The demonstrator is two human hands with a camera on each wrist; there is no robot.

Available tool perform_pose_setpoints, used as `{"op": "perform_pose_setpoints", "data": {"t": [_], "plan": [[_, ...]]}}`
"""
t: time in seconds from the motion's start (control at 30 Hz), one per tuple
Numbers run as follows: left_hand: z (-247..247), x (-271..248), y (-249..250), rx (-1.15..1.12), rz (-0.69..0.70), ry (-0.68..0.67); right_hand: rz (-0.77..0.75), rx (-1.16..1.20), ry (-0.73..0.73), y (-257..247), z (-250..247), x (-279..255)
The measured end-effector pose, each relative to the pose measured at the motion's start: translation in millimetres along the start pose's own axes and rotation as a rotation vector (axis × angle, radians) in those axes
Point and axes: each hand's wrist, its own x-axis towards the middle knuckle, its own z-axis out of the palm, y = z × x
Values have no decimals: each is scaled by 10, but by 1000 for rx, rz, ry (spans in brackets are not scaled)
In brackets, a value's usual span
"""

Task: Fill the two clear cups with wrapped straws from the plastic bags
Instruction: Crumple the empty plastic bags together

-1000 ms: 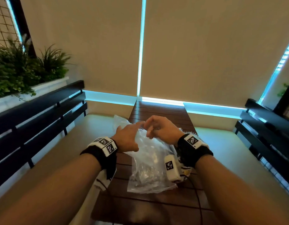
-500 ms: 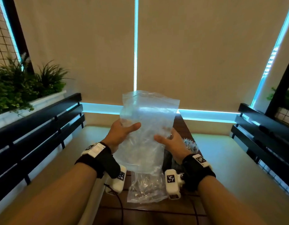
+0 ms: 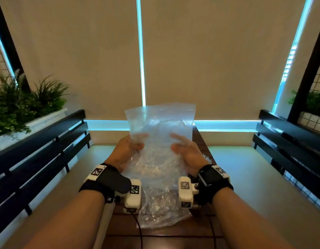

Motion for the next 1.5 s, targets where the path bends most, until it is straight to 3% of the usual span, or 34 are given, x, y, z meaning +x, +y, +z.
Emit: {"op": "perform_pose_setpoints", "data": {"t": [0.17,0.27,0.4,0.47,0.53,0.6,0.77,0.9,0.97,1.03,1.13,1.2,1.27,1.3,1.33,1.4,1.5], "plan": [[122,-61,-159,-395,-136,-70,97,224,-13,-52,-139,-67],[123,-138,-111,-551,-208,-202,142,253,-51,-87,-264,-114],[-4,-46,-111,-650,-296,-230,131,157,-4,-155,-330,-51],[37,-112,-22,-487,-352,-357,17,24,24,-253,-324,-35],[176,-183,61,-184,-322,-410,-58,-92,68,-351,-322,-2],[245,-182,89,113,-226,-299,-68,-38,93,-425,-347,39],[262,-80,75,88,-4,119,203,220,-44,-276,-516,-99],[375,-196,-51,202,197,255,297,88,-85,-113,-436,-195],[351,-274,-172,287,207,195,256,-2,-13,-82,-419,-168],[209,-321,-239,253,122,61,154,-200,29,-117,-454,-165],[-18,-249,-210,262,13,-78,10,-719,-23,-194,-524,-180],[5,-121,-109,448,6,-173,-35,-845,-80,-234,-437,-196],[152,-24,-39,736,7,-350,-71,-688,-80,-297,-292,-203],[222,10,-47,811,31,-376,-93,-540,-49,-321,-245,-193],[265,31,-62,789,73,-325,-111,-357,0,-327,-225,-179],[288,33,-112,535,130,-116,-81,-19,95,-263,-256,-150],[390,-25,-220,267,148,19,32,-2,17,-45,-245,-213]]}}
